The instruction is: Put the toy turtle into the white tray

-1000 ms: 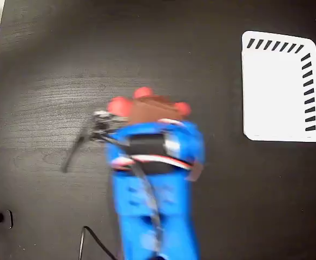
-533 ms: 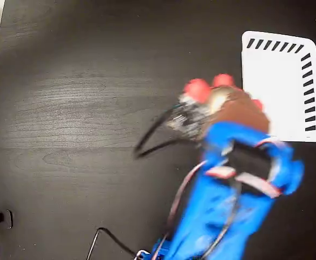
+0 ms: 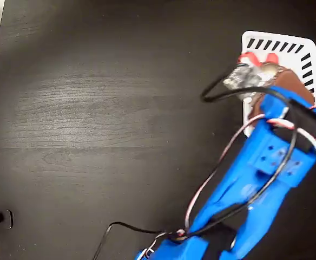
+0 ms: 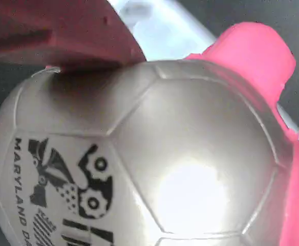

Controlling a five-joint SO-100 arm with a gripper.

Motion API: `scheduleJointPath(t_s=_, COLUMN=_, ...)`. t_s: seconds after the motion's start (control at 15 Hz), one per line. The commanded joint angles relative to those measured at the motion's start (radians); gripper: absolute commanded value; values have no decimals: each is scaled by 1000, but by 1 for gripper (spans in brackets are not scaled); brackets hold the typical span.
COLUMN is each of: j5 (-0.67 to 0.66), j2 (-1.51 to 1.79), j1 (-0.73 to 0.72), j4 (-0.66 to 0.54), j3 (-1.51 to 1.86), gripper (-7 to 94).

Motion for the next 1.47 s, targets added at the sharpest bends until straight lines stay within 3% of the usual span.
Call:
scheduleJointPath(t_s=0.0, j5=3, j2=-41, j1=38, j4=34, j3=-152, gripper=-1)
scheduleJointPath(t_s=0.4, j5=-32, j2=-301, j1=74, j4=34, j3=-405, gripper=-1)
scheduleJointPath(t_s=1.13, j5=-77, j2=-410, j1=138, j4=-35, j3=-437, gripper=-1)
scheduleJointPath(t_s=1.33, j5=-89, j2=-423, j1=140, j4=-32, j3=-448, gripper=9)
scheduleJointPath(t_s=1.4, j5=-95, j2=-426, j1=137, j4=-31, j3=-448, gripper=20)
